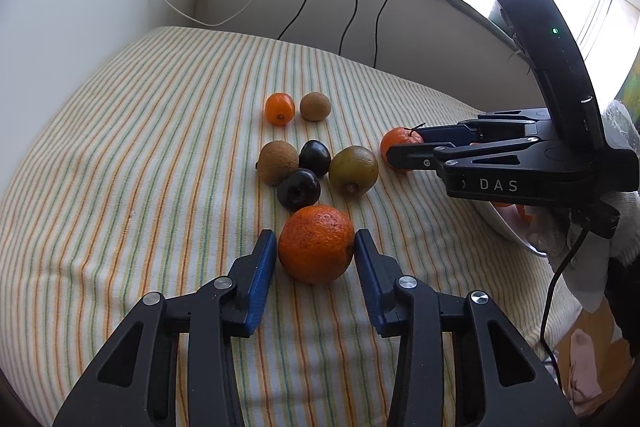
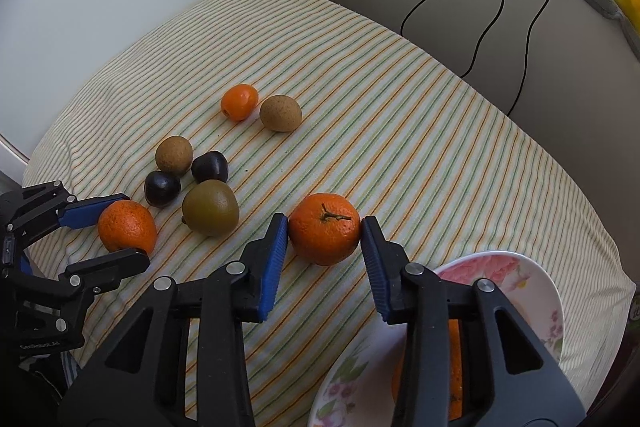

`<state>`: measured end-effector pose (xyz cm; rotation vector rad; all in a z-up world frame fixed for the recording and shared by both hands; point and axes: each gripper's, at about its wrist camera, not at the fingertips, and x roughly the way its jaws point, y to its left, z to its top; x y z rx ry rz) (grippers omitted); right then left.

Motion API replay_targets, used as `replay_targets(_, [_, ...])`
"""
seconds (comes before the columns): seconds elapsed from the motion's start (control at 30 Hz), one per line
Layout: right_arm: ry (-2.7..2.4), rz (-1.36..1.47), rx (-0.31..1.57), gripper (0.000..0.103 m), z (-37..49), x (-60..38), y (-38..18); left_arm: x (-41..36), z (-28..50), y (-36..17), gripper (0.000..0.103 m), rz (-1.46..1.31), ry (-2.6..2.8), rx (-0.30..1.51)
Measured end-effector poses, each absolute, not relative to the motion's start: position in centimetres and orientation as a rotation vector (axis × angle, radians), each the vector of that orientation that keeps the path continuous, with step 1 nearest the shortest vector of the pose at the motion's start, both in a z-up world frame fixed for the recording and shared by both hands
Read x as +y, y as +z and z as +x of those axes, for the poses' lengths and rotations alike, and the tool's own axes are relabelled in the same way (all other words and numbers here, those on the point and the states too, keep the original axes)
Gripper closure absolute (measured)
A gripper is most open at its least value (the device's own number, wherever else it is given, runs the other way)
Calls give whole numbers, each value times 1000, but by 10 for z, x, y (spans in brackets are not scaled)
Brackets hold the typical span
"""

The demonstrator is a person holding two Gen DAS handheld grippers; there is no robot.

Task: Organize fruits
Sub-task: 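Close the right gripper on the small tangerine while the left gripper closes on a small orange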

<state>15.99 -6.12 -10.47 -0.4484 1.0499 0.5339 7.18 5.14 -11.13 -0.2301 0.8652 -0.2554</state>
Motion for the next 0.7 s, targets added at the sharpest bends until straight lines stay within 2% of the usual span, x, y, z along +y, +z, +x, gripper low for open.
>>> replay_targets(0.7, [552,-349,977,66,145,-82,-84,39,59,-92,68,-225,-282,824])
